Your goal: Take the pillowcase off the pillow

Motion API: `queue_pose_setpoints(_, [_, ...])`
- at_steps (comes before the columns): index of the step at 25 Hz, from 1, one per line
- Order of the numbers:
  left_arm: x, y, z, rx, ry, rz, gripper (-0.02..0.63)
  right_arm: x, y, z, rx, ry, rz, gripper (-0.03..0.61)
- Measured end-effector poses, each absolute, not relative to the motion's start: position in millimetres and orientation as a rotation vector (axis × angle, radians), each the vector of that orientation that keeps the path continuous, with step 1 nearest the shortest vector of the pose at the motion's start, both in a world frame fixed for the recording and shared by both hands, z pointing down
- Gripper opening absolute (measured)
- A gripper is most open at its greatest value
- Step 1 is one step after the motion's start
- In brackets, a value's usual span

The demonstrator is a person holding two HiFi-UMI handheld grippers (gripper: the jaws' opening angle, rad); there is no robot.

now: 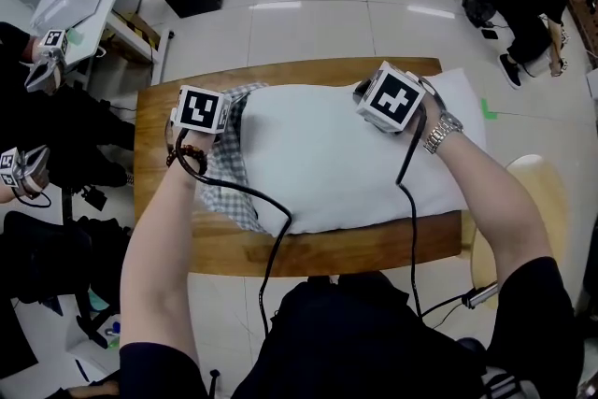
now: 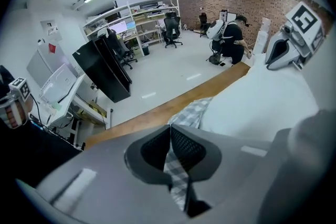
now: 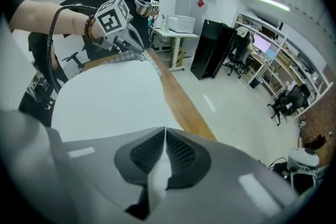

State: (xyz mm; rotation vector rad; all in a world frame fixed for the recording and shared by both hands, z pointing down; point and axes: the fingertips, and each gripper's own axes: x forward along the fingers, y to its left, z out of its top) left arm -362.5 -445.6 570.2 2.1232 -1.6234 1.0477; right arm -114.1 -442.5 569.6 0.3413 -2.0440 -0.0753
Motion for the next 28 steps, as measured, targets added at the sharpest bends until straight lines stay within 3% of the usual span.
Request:
queue_pose_setpoints(5, [-371.4,-439.2,583.1,2.071,-1.616,1.061,0.011,-105.9,-441.6,571.3,0.34,-2.055,-0.043,0.006])
queue_pose_setpoints(12, [-411.4,-338.9,641.1,1.485,-1.463,1.191,0.011,-86.2,-437.4,587.9,0.341,-2.036,-0.008,0.008])
queue_pose_setpoints(16, [-397.2,-388.9,618.0,1.864,-1.631,1.12,0.018,-90.3,-423.9,594.0,0.321,-2.086,-0.015,0.014])
queue_pose_setpoints(20, [-394.8,-373.6,618.7,1.862,-1.641,1.152,0.098,-96.3,-426.6,576.8,0.376,-2.139,-0.15,0.083])
queue_pose_setpoints(23, [-388.1,-360.3,607.6,1.876,-1.647,1.128,0.11,-95.0,-421.4,564.0,0.414,-2.175,-0.157,0.126])
queue_pose_setpoints(28, [-376.7,-336.7,599.4,1.938,-1.637,1.129,0.117,-95.8,-394.7,540.6,0.421,-2.218,-0.173,0.141])
